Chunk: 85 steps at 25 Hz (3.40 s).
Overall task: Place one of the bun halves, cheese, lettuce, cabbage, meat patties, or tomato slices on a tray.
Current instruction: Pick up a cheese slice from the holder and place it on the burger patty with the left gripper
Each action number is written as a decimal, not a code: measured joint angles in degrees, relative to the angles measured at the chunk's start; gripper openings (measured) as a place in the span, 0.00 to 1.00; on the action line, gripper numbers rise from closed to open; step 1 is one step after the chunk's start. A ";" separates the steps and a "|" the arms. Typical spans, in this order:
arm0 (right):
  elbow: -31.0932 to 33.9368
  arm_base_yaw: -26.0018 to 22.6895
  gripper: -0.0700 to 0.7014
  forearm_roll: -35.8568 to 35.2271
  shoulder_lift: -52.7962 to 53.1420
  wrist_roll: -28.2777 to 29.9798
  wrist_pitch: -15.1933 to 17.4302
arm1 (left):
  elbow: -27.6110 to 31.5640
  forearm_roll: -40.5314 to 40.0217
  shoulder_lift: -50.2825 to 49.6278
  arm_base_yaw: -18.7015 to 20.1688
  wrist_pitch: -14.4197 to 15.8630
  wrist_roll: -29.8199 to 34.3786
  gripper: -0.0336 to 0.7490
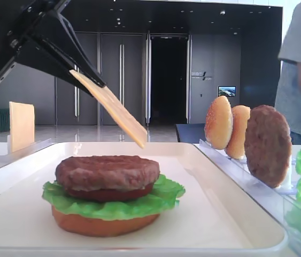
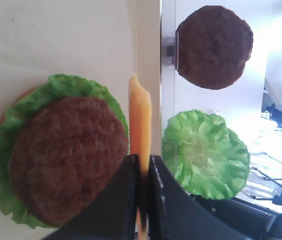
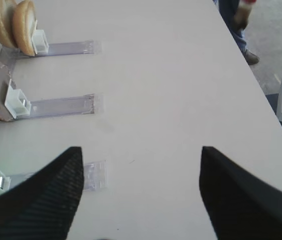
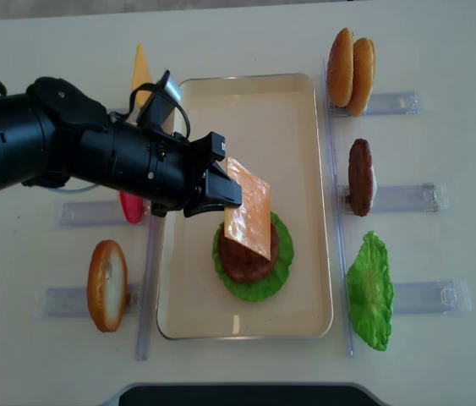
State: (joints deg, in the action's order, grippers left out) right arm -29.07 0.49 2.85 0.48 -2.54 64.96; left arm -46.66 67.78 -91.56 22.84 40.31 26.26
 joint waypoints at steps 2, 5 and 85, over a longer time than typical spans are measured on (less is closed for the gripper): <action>0.00 0.00 0.70 0.00 0.00 0.00 0.00 | 0.00 0.00 0.00 0.00 0.00 0.00 0.07; 0.00 0.00 0.70 0.00 0.00 0.00 0.00 | 0.00 0.01 0.00 0.00 0.00 -0.08 0.07; 0.00 0.00 0.70 0.00 0.00 0.00 0.00 | 0.00 -1.06 -4.69 3.39 -2.03 3.42 0.64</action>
State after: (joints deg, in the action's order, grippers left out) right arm -29.07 0.49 2.85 0.48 -2.54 64.96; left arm -46.66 66.72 -96.24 26.22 38.28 29.68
